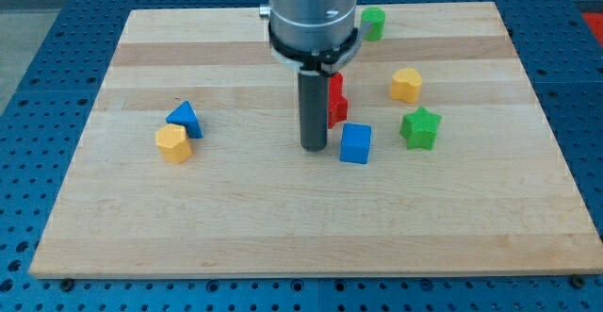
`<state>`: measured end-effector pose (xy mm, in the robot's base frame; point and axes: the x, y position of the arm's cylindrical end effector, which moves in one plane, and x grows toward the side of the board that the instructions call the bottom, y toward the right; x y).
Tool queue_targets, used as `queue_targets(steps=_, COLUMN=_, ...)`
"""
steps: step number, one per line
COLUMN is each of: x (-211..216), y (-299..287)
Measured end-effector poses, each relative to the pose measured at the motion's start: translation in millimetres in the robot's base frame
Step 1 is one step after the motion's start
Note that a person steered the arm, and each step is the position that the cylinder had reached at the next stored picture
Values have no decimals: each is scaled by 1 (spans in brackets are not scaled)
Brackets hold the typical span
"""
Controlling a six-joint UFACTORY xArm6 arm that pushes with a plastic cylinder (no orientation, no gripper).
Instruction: Push the blue cube into the red star
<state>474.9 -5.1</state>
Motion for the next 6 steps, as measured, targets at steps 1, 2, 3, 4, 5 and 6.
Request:
queue_targets(steps=1, x=36, y=4)
queue_targets(steps=2, x=56, y=30)
queue_targets(steps=3, x=50, y=52)
queue_targets(steps=4, x=29, y=53)
queue_targets(steps=5, x=13, y=59)
queue_targets(steps=6, x=-1, y=75)
